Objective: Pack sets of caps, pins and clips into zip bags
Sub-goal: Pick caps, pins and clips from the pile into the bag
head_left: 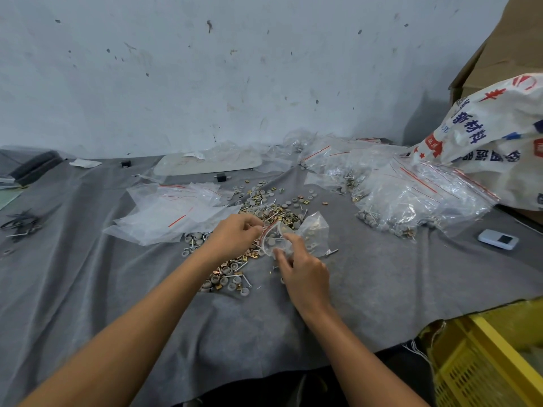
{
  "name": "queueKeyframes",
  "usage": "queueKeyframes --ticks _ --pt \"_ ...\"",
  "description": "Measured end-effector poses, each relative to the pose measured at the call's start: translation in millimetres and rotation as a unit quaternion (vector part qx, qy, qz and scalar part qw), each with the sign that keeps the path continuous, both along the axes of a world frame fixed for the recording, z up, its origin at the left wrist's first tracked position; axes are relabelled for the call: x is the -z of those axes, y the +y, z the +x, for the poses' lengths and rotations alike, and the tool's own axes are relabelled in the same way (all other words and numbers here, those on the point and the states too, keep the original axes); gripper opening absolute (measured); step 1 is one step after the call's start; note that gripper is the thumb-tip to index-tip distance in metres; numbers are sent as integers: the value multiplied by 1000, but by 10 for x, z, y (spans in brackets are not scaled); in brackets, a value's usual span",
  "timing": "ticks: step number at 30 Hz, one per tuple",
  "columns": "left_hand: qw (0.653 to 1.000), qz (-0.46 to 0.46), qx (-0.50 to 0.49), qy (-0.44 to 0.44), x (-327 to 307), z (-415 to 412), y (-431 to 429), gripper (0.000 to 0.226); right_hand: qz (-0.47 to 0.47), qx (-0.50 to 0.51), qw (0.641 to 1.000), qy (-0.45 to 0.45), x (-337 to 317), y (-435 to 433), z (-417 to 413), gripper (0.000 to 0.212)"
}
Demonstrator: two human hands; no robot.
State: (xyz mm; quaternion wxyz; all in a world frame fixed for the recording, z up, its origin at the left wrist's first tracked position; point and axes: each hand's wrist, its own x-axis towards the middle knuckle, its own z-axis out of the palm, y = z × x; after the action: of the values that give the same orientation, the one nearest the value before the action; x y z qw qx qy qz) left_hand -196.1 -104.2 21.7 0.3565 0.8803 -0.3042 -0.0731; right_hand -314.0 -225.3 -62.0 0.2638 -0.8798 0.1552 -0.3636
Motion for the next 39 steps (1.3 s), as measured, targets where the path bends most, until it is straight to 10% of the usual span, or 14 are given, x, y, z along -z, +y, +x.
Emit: queueKeyframes --ticks 13,34,39 --pt "942 317 19 -111 236 123 322 19 -4 -2 1000 14 -8 18 5 41" --pt "907 311 62 -278 486 -18 186 25 -8 -2 1000 17 14 4 6 40" --pt "954 223 21 -198 514 49 256 21 -6 -5 1000 17 4 12 4 40"
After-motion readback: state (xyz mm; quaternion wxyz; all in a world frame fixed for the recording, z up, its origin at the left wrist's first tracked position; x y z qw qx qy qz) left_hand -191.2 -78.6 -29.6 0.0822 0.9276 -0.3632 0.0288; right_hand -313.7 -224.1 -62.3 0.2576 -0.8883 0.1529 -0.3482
